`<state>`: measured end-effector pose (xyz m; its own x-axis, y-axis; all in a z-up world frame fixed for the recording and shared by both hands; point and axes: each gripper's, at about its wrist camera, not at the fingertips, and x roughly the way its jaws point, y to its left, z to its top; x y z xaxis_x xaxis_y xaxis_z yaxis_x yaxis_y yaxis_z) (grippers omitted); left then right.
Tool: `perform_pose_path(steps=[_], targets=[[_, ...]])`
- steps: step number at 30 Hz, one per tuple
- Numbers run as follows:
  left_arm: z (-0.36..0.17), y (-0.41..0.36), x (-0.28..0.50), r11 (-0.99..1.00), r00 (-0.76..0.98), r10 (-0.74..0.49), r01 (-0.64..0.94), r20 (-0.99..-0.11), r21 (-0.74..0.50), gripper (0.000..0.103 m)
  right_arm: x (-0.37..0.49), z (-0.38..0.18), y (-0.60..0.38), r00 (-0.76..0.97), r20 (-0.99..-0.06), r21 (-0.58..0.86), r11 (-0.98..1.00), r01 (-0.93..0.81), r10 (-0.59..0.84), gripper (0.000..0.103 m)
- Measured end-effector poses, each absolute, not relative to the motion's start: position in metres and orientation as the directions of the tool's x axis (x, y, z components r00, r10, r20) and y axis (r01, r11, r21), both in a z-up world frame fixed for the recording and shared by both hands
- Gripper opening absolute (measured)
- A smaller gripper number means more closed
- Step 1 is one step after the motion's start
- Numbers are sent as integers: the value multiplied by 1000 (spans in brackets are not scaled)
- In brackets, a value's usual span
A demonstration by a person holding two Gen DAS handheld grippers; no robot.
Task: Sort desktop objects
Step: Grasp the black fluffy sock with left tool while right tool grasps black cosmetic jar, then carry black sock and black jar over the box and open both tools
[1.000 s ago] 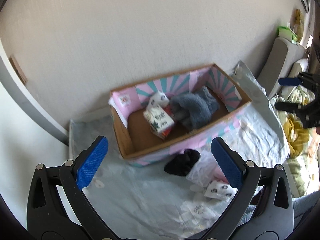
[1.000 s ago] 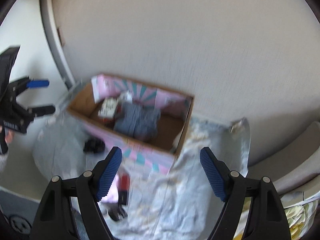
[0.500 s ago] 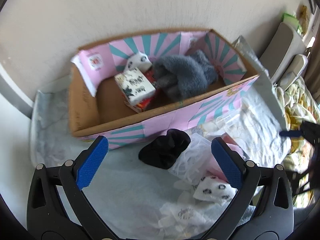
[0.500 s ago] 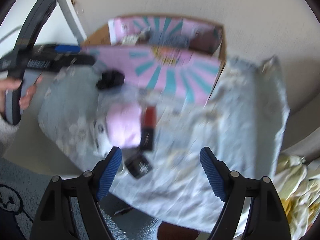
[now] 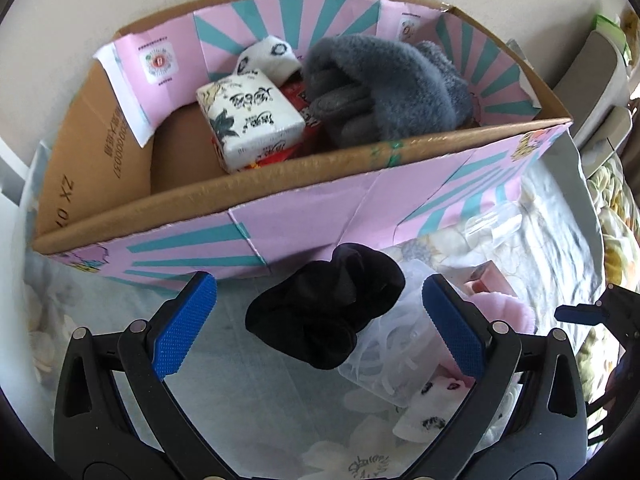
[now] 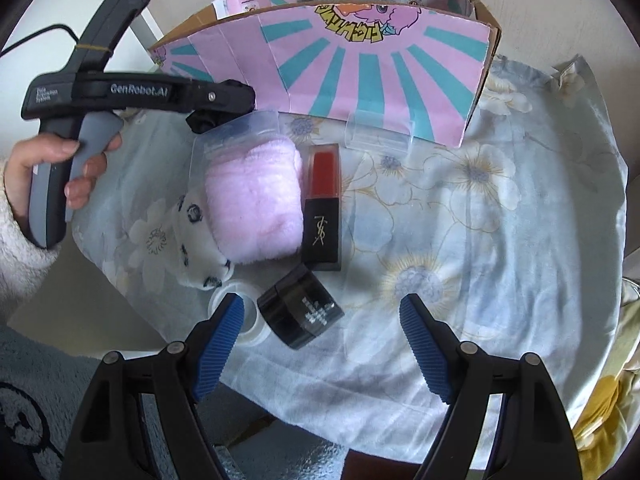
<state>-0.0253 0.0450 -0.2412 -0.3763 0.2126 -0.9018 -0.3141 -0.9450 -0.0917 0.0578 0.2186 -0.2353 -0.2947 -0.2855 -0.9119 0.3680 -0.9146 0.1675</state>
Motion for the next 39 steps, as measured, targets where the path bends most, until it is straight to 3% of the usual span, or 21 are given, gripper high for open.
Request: perform_pose_path(steps=[5, 8, 11, 13, 16, 25, 39], targets=[[-249, 39, -29, -953, -362, 224, -275, -905, -126, 94, 58, -239, 216, -294, -909, 174, -909, 378, -296, 65], [-251, 32, -30, -952, -358, 255, -254, -898, -169, 84, 59, -241, 216, -286, -908, 186, -905, 382, -307, 56], [-253, 23, -33, -940, -336, 321, -227, -885, -254, 61, 60, -244, 216, -267, -906, 212, -899, 383, -328, 48], [-254, 20, -36, -943, -331, 320, -207, -888, -262, 41, 61, -244, 215, -259, -903, 230, -894, 384, -343, 42], [-258, 18, -37, -946, -322, 309, -204, -895, -254, 33, 62, -244, 212, -260, -902, 227, -890, 395, -345, 42], [-248, 17, -34, -941, -340, 321, -225, -884, -255, 18, 67, -244, 211, -269, -902, 219, -894, 391, -339, 41], [-216, 17, -28, -933, -350, 326, -272, -878, -238, 14, 55, -240, 247, -286, -902, 211, -908, 362, -323, 41]])
